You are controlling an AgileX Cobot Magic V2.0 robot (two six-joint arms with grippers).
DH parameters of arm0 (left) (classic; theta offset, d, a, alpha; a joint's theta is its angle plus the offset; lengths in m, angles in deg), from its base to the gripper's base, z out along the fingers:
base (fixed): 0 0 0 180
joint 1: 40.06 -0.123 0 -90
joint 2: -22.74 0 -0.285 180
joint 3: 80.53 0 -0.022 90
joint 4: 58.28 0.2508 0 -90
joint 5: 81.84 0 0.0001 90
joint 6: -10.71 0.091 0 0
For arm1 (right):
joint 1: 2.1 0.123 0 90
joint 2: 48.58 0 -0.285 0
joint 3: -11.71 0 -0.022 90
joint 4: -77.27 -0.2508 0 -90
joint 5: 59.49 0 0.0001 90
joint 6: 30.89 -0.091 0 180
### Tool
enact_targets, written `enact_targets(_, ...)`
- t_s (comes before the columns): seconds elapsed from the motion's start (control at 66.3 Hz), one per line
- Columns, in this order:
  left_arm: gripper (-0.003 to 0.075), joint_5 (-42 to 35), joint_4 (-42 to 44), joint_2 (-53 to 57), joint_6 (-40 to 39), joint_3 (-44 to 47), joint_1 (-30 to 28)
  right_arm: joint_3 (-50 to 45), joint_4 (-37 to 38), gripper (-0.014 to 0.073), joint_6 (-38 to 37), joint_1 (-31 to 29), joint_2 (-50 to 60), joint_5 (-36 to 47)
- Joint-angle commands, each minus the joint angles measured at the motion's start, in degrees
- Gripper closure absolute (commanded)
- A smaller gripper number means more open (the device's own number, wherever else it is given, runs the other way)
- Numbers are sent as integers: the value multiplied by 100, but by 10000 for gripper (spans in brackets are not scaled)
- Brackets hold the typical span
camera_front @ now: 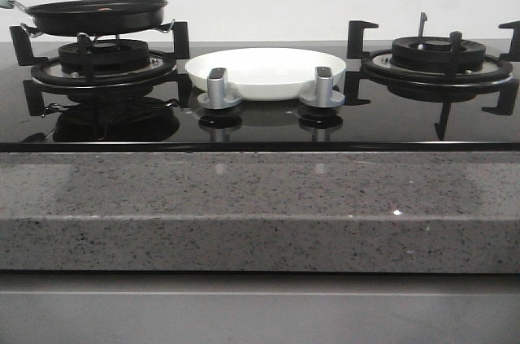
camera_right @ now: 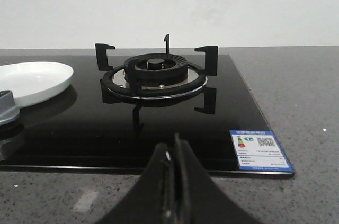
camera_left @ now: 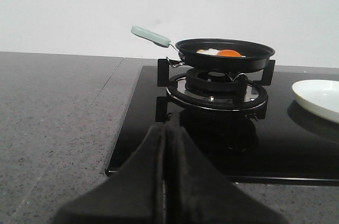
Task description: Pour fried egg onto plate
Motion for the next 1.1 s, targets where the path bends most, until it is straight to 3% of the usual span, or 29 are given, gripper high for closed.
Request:
enact_targets(0.0, 740, -654, -202, 76, -30, -71, 20, 92, 51, 662, 29, 6, 111, 591)
enact_targets(0.257, 740, -14, -356, -19, -30, -1249, 20, 1309, 29, 662, 29, 6, 54, -497)
enact_targets(0.77, 740, 3208, -265, -2292, -30, -4498, 20, 4482, 34, 662, 31, 6, -2390, -2641)
enact_targets(1.086, 740, 3234, -265, -3080, -30, -4553, 20, 4512, 29, 662, 31, 6, -3204, -2843)
